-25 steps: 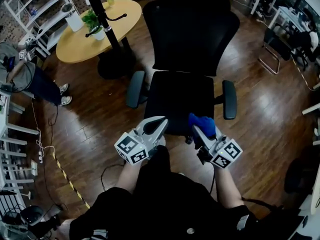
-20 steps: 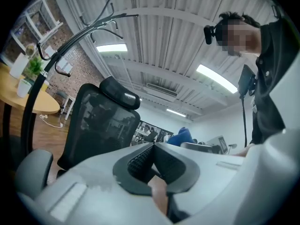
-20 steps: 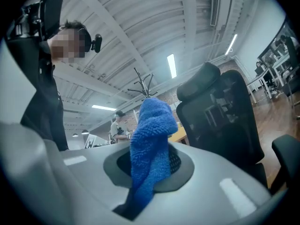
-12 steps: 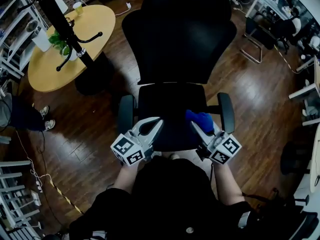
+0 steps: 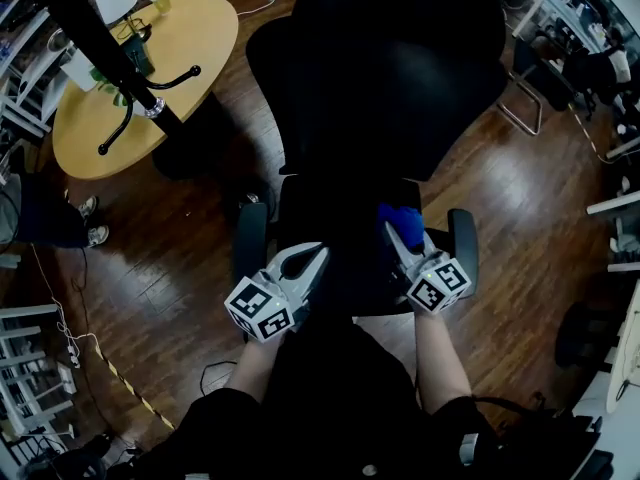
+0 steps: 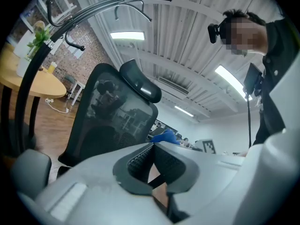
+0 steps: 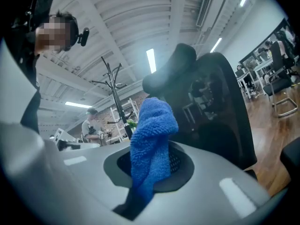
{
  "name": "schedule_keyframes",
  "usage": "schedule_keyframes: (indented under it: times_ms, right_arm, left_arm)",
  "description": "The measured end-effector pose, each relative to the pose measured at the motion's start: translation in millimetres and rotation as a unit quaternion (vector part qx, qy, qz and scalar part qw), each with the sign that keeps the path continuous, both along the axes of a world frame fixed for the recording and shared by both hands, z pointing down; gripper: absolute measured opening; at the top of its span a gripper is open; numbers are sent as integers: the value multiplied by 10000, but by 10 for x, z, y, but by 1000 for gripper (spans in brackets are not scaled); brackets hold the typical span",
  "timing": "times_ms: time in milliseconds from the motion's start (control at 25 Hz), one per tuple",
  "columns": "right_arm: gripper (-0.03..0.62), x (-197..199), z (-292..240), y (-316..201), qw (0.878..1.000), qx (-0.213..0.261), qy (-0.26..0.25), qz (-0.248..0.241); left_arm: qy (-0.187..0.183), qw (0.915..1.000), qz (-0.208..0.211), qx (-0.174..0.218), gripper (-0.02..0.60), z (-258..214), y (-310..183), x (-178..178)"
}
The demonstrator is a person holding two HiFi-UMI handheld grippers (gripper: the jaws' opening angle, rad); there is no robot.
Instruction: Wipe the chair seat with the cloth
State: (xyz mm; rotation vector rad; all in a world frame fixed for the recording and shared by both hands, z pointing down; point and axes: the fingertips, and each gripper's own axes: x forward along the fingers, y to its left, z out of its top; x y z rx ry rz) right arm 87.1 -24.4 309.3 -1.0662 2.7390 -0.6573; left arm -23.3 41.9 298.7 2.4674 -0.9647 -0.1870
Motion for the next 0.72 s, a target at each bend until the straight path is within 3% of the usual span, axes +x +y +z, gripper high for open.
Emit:
schedule_keyframes:
  times_ms: [240, 400, 560, 720]
  right_arm:
    - [39, -405, 1272, -746, 9969, -768, 191, -16]
    - [40, -861, 2177, -1088, 9909, -1024, 816, -307]
    - [38, -1375, 2875, -1355, 9809, -1051, 1477, -709]
    - [40, -1862, 3383, -1409, 9648, -1055, 2129, -1126]
  left_arm:
    - [-22, 9979, -503, -398, -8, 612, -373, -30]
    - [141, 9951, -723, -664, -8, 1051, -528, -133]
    - [71, 9920, -949, -824, -8, 1410, -553, -245]
    - [25, 9909, -964, -936, -8, 1647, -541, -290]
